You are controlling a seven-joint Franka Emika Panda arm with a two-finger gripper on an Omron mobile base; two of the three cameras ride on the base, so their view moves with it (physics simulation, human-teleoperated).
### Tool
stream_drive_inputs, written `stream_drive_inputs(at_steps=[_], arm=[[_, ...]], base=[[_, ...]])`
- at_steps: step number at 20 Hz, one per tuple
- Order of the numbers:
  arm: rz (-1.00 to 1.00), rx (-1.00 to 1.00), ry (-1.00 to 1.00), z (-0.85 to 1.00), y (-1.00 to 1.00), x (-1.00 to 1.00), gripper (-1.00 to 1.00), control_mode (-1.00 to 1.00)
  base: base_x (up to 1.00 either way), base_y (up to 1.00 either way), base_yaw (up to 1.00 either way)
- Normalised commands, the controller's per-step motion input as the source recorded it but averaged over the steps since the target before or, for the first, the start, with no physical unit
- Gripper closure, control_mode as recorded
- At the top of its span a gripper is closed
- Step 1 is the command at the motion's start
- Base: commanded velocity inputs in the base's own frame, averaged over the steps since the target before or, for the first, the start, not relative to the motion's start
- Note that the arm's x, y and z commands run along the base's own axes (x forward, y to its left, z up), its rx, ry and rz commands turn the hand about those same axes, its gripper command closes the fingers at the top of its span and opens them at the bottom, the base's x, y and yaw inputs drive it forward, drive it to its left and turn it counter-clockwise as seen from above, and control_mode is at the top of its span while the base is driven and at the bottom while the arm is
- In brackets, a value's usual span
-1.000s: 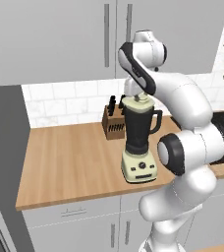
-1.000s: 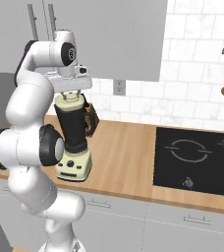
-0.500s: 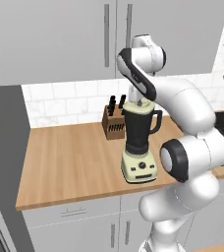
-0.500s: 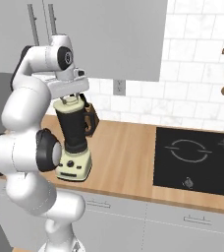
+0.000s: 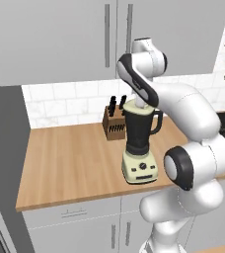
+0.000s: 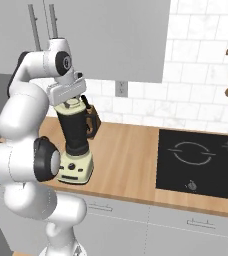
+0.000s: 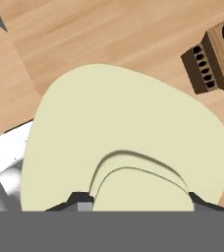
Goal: Close the lid blender by securely placing the lid on top.
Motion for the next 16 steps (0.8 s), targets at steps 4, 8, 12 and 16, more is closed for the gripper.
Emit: stream_drive_inputs(at_steps=[4,8,12,16], arm=[[0.11,0.0,-0.05,-0.12,0.02,-0.22,-1.0,-1.0],[0.05,0.0,-0.09,-0.01,0.0,-0.14,-1.0,-1.0],[0.03,0.0,-0.06,0.0,0.0,-0.05,-1.0,-1.0],[0.0,0.0,-0.02,-0.01,0.0,0.0,-1.0,-1.0]], base=[[0.0,0.0,0.0],[0.0,0.0,0.0],[0.0,0.0,0.0],[0.0,0.0,0.0]])
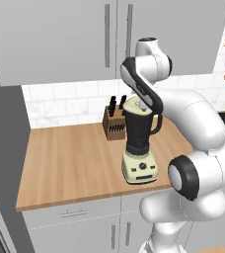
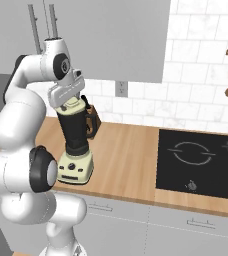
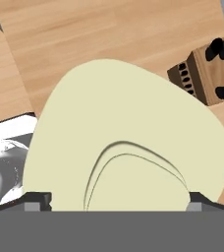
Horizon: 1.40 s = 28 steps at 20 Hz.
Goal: Close the lid blender by securely placing the lid on top.
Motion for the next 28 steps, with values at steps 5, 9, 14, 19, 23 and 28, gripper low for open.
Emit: stream_drive_inputs(at_steps=[5,9,14,19,23,28], arm=[[0.0,0.0,0.0,-0.02,0.0,0.0,-1.0,-1.0],[0.0,-0.02,0.02,-0.13,0.0,0.01,-1.0,-1.0],[0.0,-0.03,0.05,-0.06,0.0,0.0,-1.0,-1.0],[0.0,-0.05,0.01,-0.1,0.0,0.0,-1.0,-1.0],[0.0,-0.04,0.01,-0.05,-0.04,0.03,-1.0,-1.0],[0.0,-0.02,-0.05,-0.03,-0.16,0.01,-1.0,-1.0]], base=[[0.0,0.0,0.0],[0.0,0.0,0.0],[0.0,0.0,0.0],[0.0,0.0,0.0],[0.0,0.0,0.0],[0.0,0.0,0.0]])
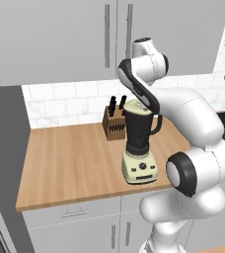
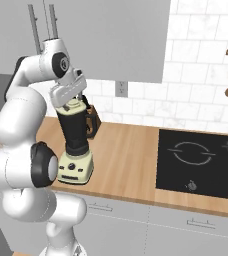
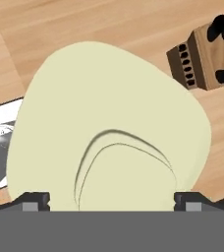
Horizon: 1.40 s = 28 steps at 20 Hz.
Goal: Close the lid blender by securely placing the lid on top.
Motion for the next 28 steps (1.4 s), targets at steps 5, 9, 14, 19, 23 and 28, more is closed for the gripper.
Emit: stream_drive_inputs(at_steps=[5,9,14,19,23,28], arm=[[0.0,0.0,-0.05,-0.04,-0.23,0.09,-1.0,-1.0],[0.0,0.0,-0.04,-0.01,-0.39,0.0,-1.0,-1.0],[0.0,0.0,-0.05,0.0,-0.5,-0.26,-1.0,-1.0],[0.0,0.0,-0.01,0.0,-0.51,-0.41,-1.0,-1.0],[0.0,0.0,-0.02,0.0,-0.52,-0.47,-1.0,-1.0],[0.0,0.02,-0.03,0.0,-0.47,-0.48,-1.0,-1.0]], base=[[0.0,0.0,0.0],[0.0,0.0,0.0],[0.0,0.0,0.0],[0.0,0.0,0.0],[0.0,0.0,0.0],[0.0,0.0,0.0]])
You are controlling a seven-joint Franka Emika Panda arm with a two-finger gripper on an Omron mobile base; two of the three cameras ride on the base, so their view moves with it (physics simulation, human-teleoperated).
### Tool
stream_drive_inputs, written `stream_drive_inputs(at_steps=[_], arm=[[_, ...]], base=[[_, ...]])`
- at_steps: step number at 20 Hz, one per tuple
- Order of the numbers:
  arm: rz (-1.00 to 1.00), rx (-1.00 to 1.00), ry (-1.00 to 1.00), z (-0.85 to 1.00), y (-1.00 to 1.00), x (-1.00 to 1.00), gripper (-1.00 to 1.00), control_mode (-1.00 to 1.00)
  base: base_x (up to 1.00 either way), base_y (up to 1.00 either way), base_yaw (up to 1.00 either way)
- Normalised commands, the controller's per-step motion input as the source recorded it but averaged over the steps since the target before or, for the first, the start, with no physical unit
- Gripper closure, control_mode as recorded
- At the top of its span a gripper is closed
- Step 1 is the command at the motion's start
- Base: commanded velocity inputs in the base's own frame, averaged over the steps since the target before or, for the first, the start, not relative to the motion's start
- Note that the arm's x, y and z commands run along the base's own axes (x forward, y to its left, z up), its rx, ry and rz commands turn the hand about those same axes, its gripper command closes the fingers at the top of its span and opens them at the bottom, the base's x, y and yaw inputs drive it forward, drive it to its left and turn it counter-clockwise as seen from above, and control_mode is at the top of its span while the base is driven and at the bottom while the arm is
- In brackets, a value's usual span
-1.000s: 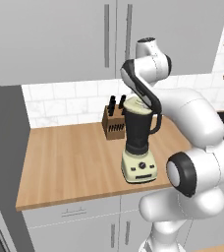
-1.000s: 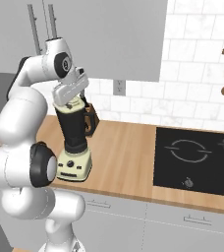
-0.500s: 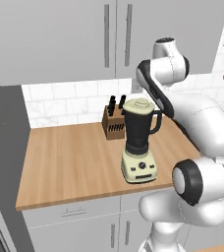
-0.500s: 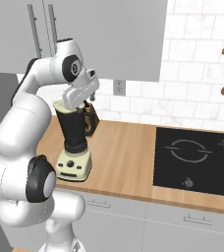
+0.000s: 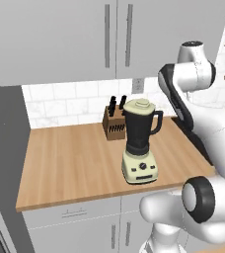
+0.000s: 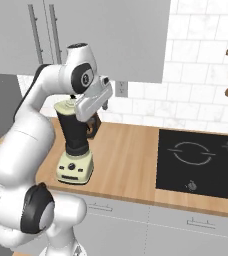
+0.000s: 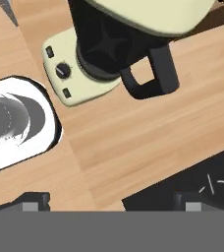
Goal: Close the lid blender by securely placing the lid on top.
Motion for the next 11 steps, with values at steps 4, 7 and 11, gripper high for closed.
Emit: stream_drive_inputs(at_steps=[4,7,11], arm=[[-0.01,0.01,-0.04,0.0,-0.42,-0.44,-1.0,-1.0],[-0.03,0.0,-0.04,0.0,-0.34,-0.19,-1.0,-1.0],[-0.02,0.0,0.0,0.0,-0.25,-0.01,-1.0,-1.0]], base=[[0.0,0.0,0.0],[0.0,0.0,0.0],[0.0,0.0,0.0]])
